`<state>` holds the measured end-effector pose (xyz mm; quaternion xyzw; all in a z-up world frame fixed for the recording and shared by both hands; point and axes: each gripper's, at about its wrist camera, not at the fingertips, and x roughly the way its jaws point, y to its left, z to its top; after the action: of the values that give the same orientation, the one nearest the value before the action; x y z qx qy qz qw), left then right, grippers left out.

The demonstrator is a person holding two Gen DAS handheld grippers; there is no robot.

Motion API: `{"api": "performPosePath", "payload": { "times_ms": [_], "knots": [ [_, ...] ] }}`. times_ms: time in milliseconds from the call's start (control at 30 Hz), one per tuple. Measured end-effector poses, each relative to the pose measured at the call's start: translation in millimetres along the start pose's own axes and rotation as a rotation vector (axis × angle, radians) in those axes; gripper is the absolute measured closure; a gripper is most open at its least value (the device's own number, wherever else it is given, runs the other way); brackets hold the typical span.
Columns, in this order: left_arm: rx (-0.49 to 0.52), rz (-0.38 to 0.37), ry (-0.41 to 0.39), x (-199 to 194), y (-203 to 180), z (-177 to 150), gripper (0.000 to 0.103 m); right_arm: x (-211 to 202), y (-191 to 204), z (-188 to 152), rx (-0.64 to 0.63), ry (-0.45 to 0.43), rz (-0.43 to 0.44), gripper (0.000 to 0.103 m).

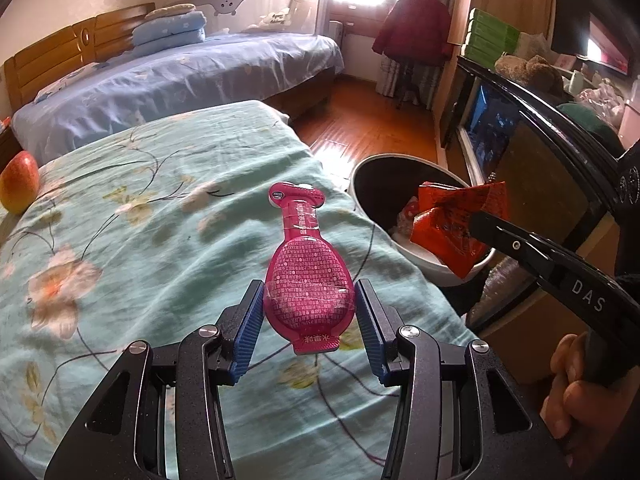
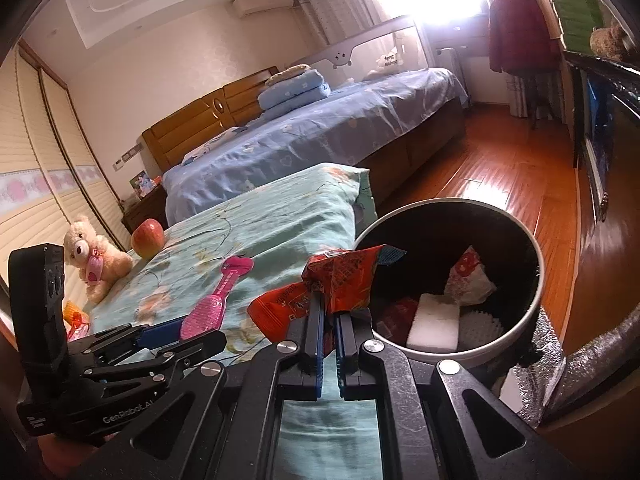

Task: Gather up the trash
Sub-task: 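Carry the pink brush and red wrapper over the trash bin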

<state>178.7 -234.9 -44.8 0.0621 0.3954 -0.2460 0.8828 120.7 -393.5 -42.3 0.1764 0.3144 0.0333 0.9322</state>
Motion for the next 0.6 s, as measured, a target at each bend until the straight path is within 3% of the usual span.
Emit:
{"api": "performPosePath", "payload": {
  "times_ms": [600],
  "knots": [
    [0.043, -0.025, 0.005, 14, -22, 16, 0.058, 0, -32, 8, 0.029, -0.004, -0.057, 0.099]
  ]
}}
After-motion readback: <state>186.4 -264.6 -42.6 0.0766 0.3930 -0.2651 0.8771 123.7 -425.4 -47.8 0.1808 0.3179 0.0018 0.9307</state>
